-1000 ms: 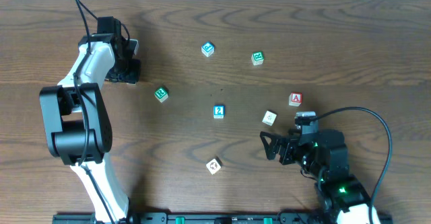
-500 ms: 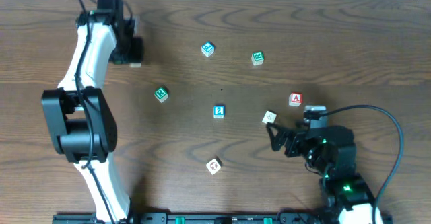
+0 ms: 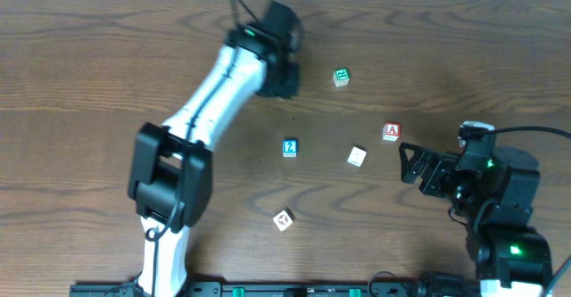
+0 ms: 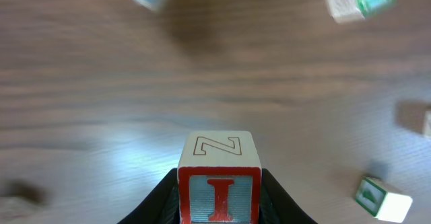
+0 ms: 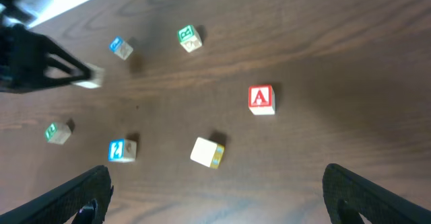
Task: Spell out Ai2
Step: 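Carry the 'I' block with the left gripper to the table center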
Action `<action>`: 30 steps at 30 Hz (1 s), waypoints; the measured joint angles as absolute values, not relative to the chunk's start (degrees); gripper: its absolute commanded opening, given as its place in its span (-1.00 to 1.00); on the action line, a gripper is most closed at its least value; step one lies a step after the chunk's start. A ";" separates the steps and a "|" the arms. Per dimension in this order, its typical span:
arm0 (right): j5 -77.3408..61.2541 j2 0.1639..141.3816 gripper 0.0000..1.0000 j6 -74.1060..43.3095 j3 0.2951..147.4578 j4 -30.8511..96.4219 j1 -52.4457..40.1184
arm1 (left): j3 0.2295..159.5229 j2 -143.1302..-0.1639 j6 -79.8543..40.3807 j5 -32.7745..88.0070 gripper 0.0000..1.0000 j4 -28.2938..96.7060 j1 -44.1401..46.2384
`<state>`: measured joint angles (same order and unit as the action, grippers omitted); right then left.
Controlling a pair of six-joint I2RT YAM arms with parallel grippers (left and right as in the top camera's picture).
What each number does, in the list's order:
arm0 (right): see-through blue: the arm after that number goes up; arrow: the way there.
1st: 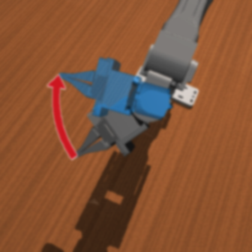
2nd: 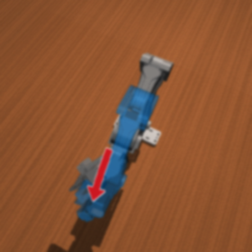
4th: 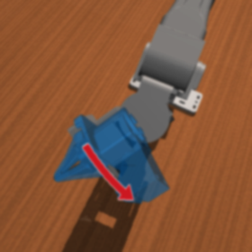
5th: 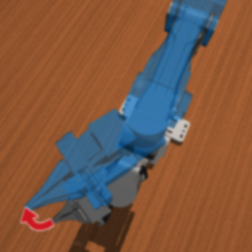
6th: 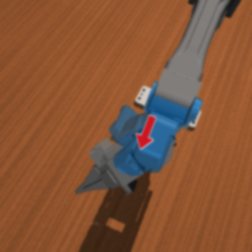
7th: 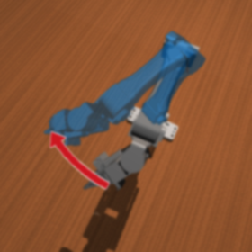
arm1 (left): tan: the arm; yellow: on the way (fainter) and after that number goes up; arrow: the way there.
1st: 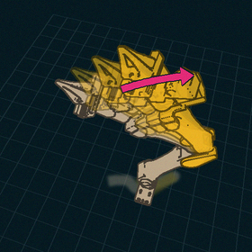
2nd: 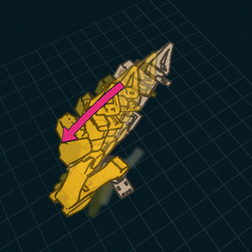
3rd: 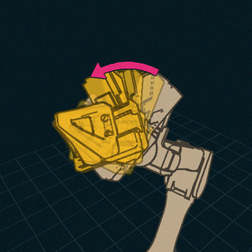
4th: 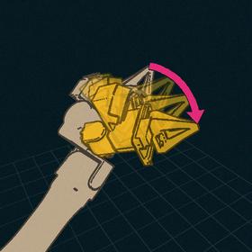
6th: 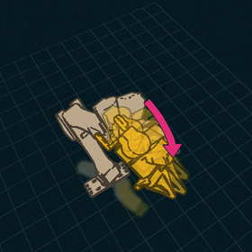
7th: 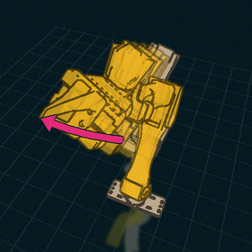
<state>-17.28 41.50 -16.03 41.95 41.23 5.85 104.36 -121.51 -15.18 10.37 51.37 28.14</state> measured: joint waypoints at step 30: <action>-17.28 41.52 0.99 -15.62 45.04 43.44 5.87 | 92.40 -121.51 -31.31 -0.71 -0.88 41.43 36.47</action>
<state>-17.28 41.52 -15.62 45.04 43.44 5.87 92.40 -121.51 -31.31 -0.71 41.43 36.47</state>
